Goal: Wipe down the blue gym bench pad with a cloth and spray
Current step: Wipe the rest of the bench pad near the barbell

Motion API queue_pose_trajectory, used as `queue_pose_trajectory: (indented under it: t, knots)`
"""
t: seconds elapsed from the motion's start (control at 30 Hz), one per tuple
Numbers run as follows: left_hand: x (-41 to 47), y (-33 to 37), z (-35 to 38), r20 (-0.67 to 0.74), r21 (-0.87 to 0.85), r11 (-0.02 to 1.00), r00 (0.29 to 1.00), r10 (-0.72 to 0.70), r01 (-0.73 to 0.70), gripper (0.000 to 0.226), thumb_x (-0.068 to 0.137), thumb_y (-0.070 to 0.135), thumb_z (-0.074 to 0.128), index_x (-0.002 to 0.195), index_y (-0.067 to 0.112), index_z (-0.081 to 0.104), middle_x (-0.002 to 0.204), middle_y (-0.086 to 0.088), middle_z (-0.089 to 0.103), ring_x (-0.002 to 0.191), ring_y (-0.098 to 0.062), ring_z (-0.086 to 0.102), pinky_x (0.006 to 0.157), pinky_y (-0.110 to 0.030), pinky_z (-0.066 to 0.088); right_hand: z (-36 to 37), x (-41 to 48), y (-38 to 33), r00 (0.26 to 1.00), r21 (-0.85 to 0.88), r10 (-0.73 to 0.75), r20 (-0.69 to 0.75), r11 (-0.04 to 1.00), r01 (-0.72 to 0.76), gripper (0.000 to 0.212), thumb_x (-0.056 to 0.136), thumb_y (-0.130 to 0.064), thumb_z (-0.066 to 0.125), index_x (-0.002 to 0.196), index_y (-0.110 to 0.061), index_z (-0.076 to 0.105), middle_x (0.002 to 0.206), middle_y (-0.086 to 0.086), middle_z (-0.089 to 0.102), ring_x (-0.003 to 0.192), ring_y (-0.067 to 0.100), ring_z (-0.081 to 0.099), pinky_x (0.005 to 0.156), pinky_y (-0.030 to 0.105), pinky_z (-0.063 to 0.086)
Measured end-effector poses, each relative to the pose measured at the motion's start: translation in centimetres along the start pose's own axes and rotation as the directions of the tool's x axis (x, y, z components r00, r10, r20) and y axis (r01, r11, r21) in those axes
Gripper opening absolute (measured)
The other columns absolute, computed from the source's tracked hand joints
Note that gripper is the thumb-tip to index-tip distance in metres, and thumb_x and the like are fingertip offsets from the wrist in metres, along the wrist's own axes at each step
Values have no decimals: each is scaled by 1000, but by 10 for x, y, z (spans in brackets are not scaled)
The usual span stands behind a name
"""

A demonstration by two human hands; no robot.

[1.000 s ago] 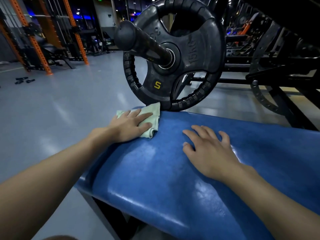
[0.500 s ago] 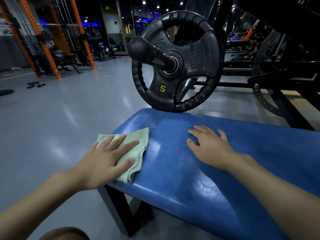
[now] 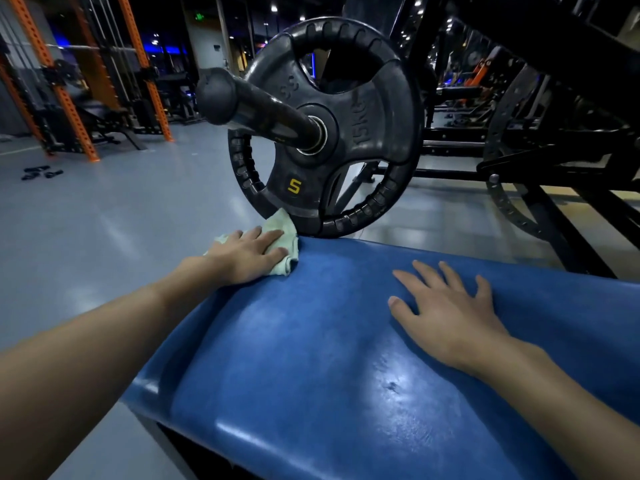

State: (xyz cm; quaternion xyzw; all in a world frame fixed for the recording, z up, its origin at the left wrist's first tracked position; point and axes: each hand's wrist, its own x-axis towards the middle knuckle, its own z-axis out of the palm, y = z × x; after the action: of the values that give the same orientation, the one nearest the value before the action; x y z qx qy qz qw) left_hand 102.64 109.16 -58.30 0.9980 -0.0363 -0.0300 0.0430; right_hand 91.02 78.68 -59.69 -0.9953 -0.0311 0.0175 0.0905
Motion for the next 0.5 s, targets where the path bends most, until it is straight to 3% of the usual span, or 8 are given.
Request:
queue_pose_trajectory:
  t: [0.13, 0.2, 0.23, 0.27, 0.3, 0.4, 0.5]
  knots:
    - [-8, 16, 3, 8, 62, 997, 999, 47, -48, 82, 76, 76, 7, 153, 48, 15, 164, 6, 19, 150, -24, 15, 117, -56, 13, 1, 3, 2, 1000, 29, -22, 18, 999, 22, 60, 98, -59, 18, 155, -40, 15, 166, -8, -1, 152, 22, -11, 116, 62, -8]
    - [-14, 34, 7, 12, 94, 990, 995, 103, -103, 77, 80, 74, 6, 153, 49, 11, 166, 5, 14, 151, -25, 10, 117, -57, 9, -6, 1, 5, 998, 126, -61, 22, 990, 58, 51, 98, -59, 26, 146, -43, 35, 165, -9, 11, 153, 21, -4, 117, 60, -7]
    - [-17, 46, 8, 8, 109, 985, 991, 136, -136, 75, 81, 73, 6, 153, 49, 10, 166, 5, 13, 151, -26, 10, 117, -57, 8, -11, -1, 10, 997, 196, -80, 2, 977, 78, 41, 98, -57, 31, 132, -45, 50, 161, -9, 23, 152, 19, 4, 118, 57, -3]
    - [-20, 59, 11, 6, 120, 979, 986, 166, -165, 75, 82, 74, 6, 153, 50, 9, 166, 6, 13, 151, -26, 10, 118, -57, 8, -17, -4, 17, 996, 232, -89, -23, 968, 92, 34, 98, -54, 34, 120, -43, 57, 155, -8, 34, 150, 16, 14, 118, 53, 1]
    - [-23, 72, 13, 8, 121, 975, 982, 189, -188, 74, 83, 73, 7, 153, 49, 9, 166, 6, 13, 151, -26, 11, 117, -58, 8, -22, -7, 28, 995, 212, -88, -49, 972, 97, 35, 99, -52, 35, 122, -39, 58, 153, -9, 38, 148, 13, 20, 118, 51, 3]
    - [-29, 107, 18, -6, 141, 963, 973, 231, -228, 70, 88, 73, 12, 154, 48, 11, 165, 5, 14, 150, -25, 12, 118, -57, 9, -24, -20, 67, 998, 12, 44, -44, 999, -43, 54, 100, -57, 26, 151, -39, 29, 164, -11, 14, 152, 18, 3, 118, 57, -2]
    - [-31, 134, 21, -23, 134, 961, 968, 248, -243, 61, 96, 68, 20, 153, 48, 12, 166, 5, 13, 151, -25, 11, 118, -56, 7, -16, -28, 79, 991, 29, 132, -9, 991, -132, 57, 100, -60, 19, 154, -40, 18, 166, -11, 1, 153, 24, -5, 117, 61, -3]
